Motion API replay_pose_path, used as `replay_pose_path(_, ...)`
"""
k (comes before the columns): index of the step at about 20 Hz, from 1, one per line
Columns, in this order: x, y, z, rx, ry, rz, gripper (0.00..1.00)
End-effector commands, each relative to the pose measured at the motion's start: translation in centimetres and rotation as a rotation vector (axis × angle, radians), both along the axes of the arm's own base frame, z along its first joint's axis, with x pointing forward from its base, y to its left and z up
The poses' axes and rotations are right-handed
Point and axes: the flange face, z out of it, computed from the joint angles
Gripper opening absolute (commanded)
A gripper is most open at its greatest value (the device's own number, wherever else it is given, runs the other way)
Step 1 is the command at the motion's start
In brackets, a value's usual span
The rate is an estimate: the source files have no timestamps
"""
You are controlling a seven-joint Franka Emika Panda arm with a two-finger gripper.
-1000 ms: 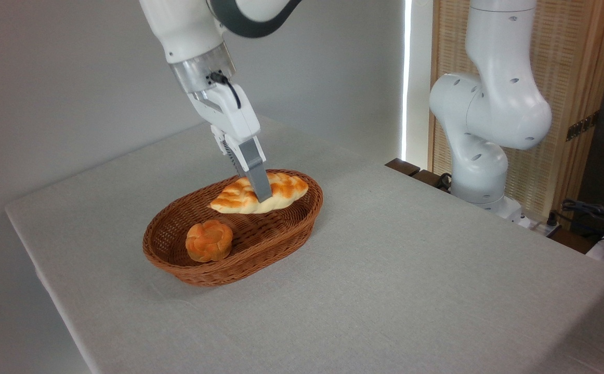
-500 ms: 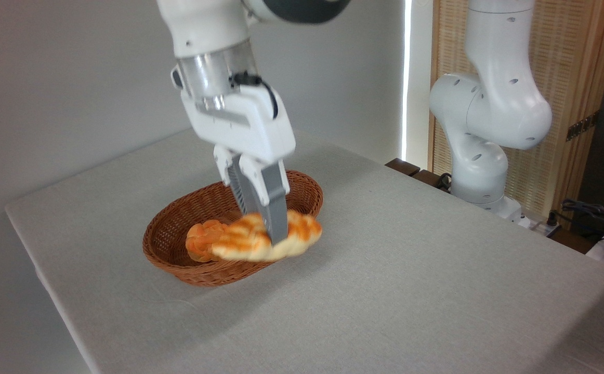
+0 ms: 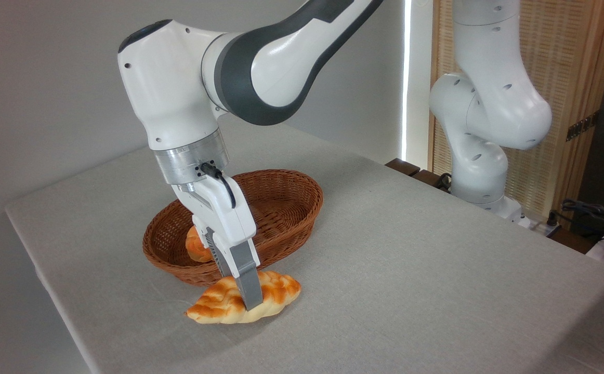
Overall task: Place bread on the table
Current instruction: 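Lower the braided bread onto the table beside the basket and release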
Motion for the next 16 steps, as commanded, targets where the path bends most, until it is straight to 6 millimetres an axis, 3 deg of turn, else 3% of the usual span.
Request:
replay_pose_path(1,0.0,-0.7,-0.2,0.022,0.001,-0.026,1.0)
replay_pose_path(11,0.1,-0.2,0.2,0.019,-0.009,-0.018,1.0)
replay_pose_path(13,0.1,0.1,0.7,0.012,-0.018,-0.007,1.0)
replay_pose_path(14,0.2,1.2,1.1,0.007,-0.026,0.016,1.0)
replay_pose_path(16,0.0,1.4,2.9,-0.017,-0.057,0.033,1.0)
